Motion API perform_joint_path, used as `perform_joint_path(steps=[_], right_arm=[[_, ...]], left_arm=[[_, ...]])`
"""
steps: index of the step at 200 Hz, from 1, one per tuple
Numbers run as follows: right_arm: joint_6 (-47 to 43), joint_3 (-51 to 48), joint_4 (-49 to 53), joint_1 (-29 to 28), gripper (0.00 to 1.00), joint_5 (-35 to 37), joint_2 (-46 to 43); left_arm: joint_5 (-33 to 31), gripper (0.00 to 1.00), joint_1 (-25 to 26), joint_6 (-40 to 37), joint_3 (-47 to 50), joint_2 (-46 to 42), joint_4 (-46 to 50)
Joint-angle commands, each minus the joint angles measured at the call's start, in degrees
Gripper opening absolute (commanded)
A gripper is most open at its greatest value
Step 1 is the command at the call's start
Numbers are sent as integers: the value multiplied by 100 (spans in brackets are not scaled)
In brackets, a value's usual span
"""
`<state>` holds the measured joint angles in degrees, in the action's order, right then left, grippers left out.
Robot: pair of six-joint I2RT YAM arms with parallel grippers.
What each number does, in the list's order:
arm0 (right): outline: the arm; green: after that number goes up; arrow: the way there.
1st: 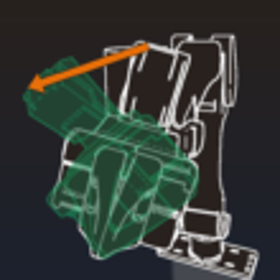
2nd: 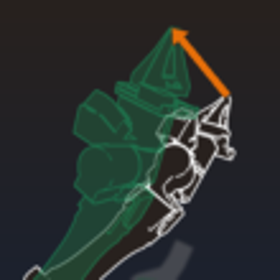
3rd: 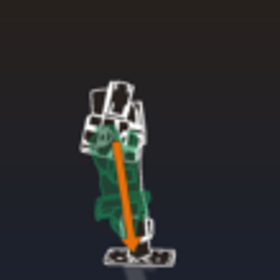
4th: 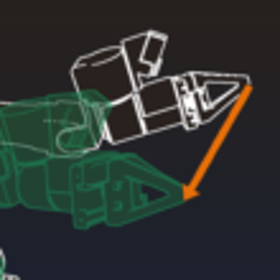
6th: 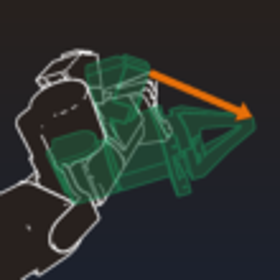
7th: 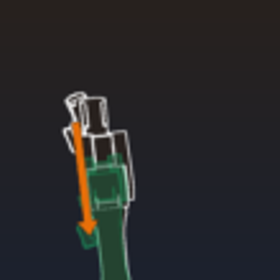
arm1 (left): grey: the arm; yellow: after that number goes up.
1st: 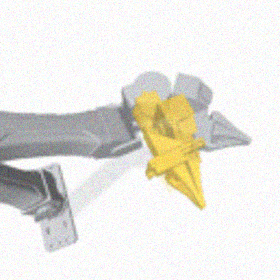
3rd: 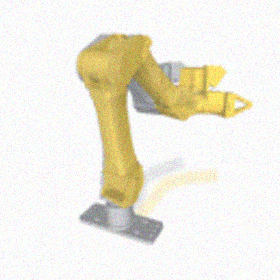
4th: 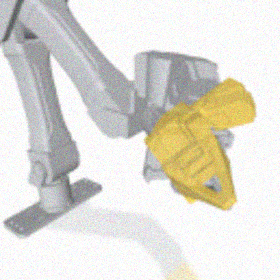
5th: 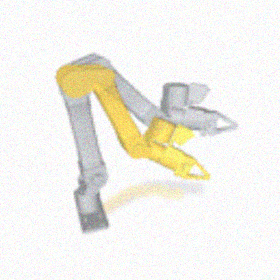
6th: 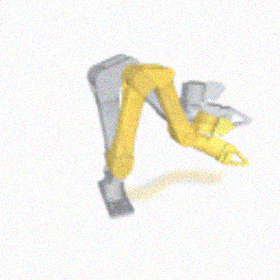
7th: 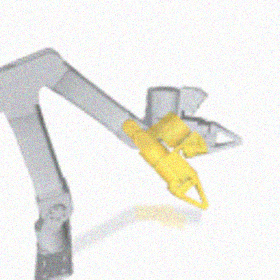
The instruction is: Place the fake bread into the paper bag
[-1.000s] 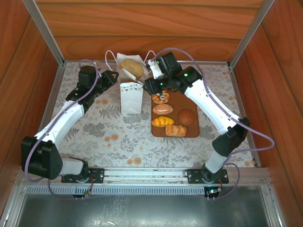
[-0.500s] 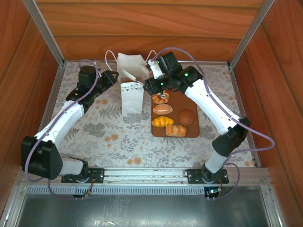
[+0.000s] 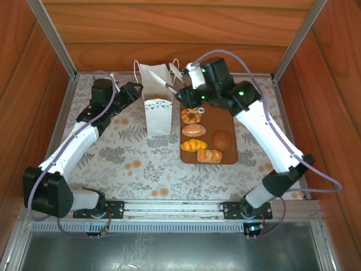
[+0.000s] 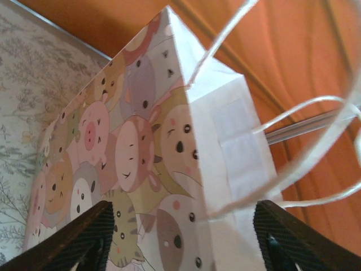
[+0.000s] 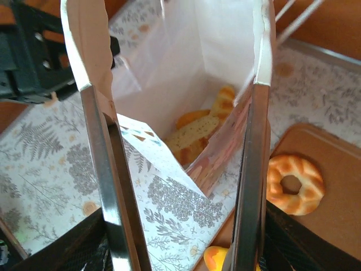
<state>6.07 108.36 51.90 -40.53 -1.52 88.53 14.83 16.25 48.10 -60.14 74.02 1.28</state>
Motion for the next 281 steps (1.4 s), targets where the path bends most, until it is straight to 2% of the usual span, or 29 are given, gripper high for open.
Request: perform_joint_path(steps=[1,45,78,100,124,145,171,221,281], right_arm=[[-26,-86,22,-51,64,327,-544],[106,-950,591,-36,63,1191,-1633],[356,-1807,880,56,63,1455,-2382],[438,-2464,910,303,63,1411,-2653],[440,-3171,744,804,63,888,-2668],[273,-3490,613,1207,62,414,-2355],[-70,-3389,598,1524,62,158,-1661],[-564,-2545,842,1859,61,267,-163],[-762,-1364,1309,1914,58,477,1458]], left_arm=[[-12,74,-31,-89,123,-339,27],[-471,79,-37,-274,283,-891,665],[-803,84,-43,-179,635,-1416,830],[-871,85,-52,-178,784,-1697,949],[-951,86,-56,-237,871,-1926,1164],[-1057,86,-53,-280,940,-2085,1311],[-1165,88,-52,-412,969,-2180,1427],[-1326,90,-61,-730,962,-2133,1437],[-1452,91,-61,-1203,853,-1981,1275]])
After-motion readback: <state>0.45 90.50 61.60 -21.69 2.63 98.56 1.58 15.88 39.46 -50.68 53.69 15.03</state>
